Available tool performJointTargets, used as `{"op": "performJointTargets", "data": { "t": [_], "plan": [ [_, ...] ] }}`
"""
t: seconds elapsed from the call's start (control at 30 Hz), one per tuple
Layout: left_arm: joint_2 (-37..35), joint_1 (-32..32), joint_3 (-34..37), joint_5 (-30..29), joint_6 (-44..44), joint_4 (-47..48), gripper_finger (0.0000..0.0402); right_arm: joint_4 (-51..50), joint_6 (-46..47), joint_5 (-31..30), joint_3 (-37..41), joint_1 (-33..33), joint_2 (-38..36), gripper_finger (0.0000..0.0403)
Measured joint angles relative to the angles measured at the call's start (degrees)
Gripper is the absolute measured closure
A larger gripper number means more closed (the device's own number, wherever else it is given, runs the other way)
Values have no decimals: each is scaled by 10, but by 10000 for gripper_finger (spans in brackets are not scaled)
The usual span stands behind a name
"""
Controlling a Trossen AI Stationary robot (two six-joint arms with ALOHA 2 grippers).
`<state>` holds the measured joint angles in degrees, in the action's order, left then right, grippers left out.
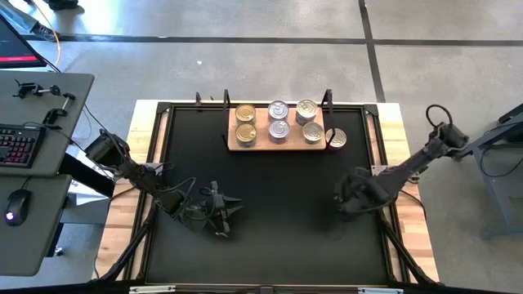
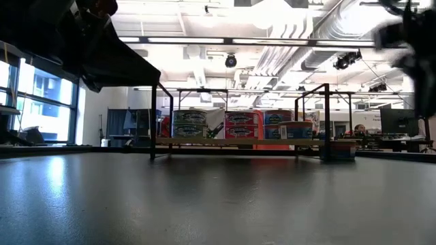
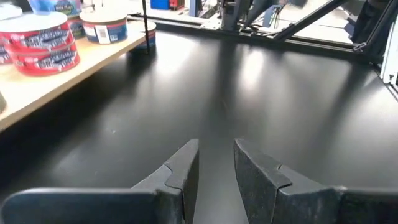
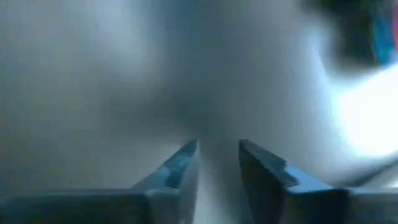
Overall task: Stack canned seafood by type on shelf
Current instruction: Stack the blue tuna can on top of the blue tuna can
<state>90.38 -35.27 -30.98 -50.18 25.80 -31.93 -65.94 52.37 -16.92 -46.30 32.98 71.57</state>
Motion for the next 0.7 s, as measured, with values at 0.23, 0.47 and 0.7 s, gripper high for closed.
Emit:
{"op": "performJointTargets", "data": {
  "t": [0.23, 0.47, 0.7],
  "plan": [
    [0, 16, 0, 0, -80, -41, 312, -39, 308, -128, 74, 1, -61, 396],
    [-4, 40, 0, 22, -157, -88, 312, -83, 311, -236, 78, -119, -65, 400],
    [-17, 59, -9, 62, -232, -104, 312, -2, 62, -249, 78, -228, -64, 402]
  ]
}}
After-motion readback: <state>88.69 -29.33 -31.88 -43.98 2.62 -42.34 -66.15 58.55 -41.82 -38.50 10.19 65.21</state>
